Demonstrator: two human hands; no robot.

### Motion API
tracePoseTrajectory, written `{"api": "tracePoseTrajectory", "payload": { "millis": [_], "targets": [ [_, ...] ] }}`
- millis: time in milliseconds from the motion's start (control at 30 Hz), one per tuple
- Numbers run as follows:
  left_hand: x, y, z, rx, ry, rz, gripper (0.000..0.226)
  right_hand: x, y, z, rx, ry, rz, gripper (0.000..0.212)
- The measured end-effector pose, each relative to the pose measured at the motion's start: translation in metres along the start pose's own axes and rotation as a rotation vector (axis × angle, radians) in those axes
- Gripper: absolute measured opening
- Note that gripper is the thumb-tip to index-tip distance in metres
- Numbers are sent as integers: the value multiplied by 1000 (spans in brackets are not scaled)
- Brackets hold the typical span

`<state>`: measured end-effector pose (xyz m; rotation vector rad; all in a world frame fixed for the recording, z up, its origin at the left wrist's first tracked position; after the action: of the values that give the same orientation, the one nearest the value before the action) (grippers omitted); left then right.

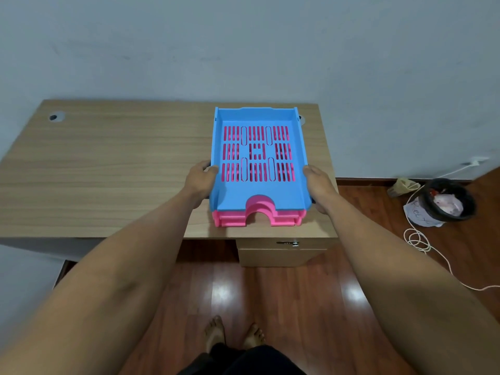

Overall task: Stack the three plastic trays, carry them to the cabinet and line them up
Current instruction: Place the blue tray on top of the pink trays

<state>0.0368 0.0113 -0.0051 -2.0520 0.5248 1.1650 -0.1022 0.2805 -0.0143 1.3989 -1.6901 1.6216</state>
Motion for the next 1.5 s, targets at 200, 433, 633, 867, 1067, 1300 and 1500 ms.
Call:
{"api": "tracePoseTrajectory", "payload": {
  "millis": [200, 433, 633, 867, 1067, 1300, 1500],
  "targets": [
    [3, 1, 1, -22, -51, -34, 29, 0, 3, -1, -1, -3, -17, 28],
    [7, 4, 0, -74, -72, -64, 29, 3, 2, -2, 19, 6, -47, 24],
    [27, 4, 16, 58, -227, -201, 44, -11, 5, 0, 107, 153, 23, 45],
    [50, 11, 38, 369, -540, -253, 66, -28, 22, 9, 265, 306, 132, 64],
    [53, 12, 42, 345, -624, -213, 66, -41, 31, 11, 216, 409, 136, 59],
    [56, 16, 40, 342, -728, -270, 71, -45, 37, 10, 160, 495, 136, 52],
    [41, 16, 22, 344, -773, -253, 75, -28, 28, 17, 154, 512, 115, 61]
  ]
}}
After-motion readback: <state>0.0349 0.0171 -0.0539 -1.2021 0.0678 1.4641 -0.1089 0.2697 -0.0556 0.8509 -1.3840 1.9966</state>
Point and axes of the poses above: each hand's wrist, its own y-axis towards the middle knuckle, its own z-axis out of the palm, x = y × z, the point moved 7 cm from there along y, towards the middle knuckle, and after that the axes turned 8 degrees about -x, right-handed, at the moved point
